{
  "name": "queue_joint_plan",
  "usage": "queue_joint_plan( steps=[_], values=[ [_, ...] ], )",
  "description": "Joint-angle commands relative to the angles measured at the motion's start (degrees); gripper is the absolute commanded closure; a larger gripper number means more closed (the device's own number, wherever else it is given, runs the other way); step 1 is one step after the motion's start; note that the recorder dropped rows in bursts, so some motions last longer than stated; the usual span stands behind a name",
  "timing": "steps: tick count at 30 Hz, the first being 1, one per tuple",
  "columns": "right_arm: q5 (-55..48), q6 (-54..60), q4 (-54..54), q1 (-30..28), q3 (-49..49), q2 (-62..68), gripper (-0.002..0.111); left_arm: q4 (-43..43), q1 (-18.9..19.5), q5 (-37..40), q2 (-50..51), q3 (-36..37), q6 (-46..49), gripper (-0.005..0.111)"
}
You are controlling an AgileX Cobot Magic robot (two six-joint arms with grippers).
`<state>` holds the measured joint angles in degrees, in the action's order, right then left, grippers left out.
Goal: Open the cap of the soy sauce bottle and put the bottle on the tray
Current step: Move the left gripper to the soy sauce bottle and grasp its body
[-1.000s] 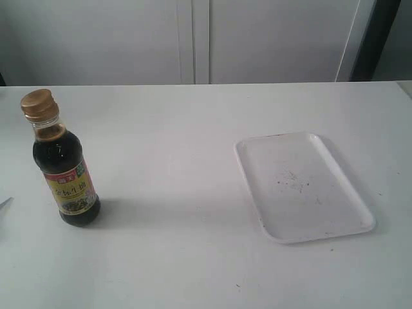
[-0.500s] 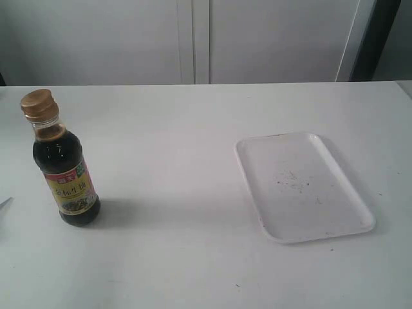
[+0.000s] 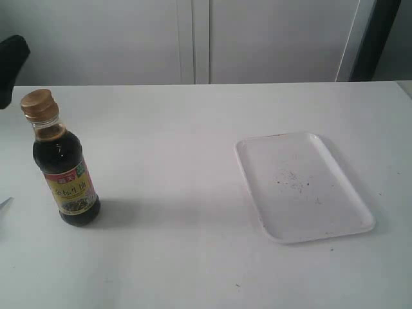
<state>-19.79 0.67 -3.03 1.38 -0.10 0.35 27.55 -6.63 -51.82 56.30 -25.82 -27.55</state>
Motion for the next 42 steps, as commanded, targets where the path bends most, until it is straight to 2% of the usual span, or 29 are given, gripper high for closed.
queue_joint_plan(
  steps=[1, 5, 21, 38, 42],
  values=[
    [0.2, -0.4, 0.1, 0.3, 0.1, -0.4, 0.108, 2.8, 0.2, -1.4, 4.1, -2.2, -1.3, 0.001],
    [0.2, -0.4, 0.1, 0.3, 0.1, -0.4, 0.108, 4.4, 0.2, -1.7, 7.9, -3.7, -4.4, 0.002],
    [0.2, -0.4, 0.1, 0.3, 0.1, -0.4, 0.108, 7.4, 0.2, -9.1, 22.4, -3.9, -3.7, 0.002],
    [0.2, -0.4, 0.1, 0.3, 0.1, -0.4, 0.108, 9.8, 0.2, -11.6, 31.5, -3.7, 0.9, 0.002],
    [0.2, -0.4, 0.1, 0.3, 0.1, -0.4, 0.108, 7.5, 0.2, -14.1, 33.0, -2.0, 4.0, 0.002]
  ],
)
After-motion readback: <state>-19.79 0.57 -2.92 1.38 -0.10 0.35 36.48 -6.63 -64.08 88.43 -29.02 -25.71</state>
